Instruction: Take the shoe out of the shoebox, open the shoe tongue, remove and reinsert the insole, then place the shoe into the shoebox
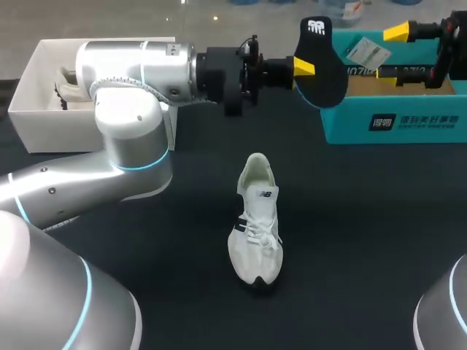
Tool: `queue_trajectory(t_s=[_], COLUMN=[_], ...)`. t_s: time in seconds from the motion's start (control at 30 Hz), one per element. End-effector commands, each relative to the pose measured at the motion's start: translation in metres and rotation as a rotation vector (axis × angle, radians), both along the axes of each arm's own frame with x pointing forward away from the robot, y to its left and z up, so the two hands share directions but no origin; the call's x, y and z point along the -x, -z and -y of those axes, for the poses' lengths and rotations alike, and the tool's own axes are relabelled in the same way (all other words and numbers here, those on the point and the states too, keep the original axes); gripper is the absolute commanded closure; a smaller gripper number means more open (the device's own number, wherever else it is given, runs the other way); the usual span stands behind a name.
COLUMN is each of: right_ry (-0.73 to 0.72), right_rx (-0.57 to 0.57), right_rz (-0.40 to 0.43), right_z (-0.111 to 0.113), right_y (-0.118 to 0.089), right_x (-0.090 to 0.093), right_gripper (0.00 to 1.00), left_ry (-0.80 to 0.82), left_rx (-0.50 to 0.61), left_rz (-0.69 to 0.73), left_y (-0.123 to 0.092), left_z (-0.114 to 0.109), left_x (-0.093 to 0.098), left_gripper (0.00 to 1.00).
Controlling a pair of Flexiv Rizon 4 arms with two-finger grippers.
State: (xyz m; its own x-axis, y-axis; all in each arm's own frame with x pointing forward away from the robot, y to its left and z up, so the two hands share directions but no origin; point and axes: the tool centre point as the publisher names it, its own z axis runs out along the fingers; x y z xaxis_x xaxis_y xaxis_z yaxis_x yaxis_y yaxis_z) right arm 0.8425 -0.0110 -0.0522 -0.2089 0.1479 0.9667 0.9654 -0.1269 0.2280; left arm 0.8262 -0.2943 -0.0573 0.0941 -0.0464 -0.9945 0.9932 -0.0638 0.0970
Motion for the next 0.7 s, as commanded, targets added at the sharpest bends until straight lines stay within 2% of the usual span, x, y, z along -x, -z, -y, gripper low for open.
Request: queue_trajectory(t_s=[0.03,0.57,0.7], right_ry=[-0.055,-0.055,-0.055], right_rx=[0.026,0.026,0.026], right_rz=[-0.044,-0.044,-0.044], right_z=[-0.0001,-0.0001,-0.0001], right_y=[0.0052,0.0052,0.0052], right_x=[-0.0061,-0.0061,-0.0061], right_gripper=[0.00,0.00,0.00], left_ry=[0.009,0.016,-0.104], left_rx=[-0.001,-0.008,-0.255], left_rz=[-0.002,-0.013,-0.411], left_y=[-0.0004,0.0002,-0.0058], left_z=[-0.0018,-0.0024,-0.0038], left_x=[-0.0005,0.0010,-0.0051], left_gripper=[1.00,1.00,1.00])
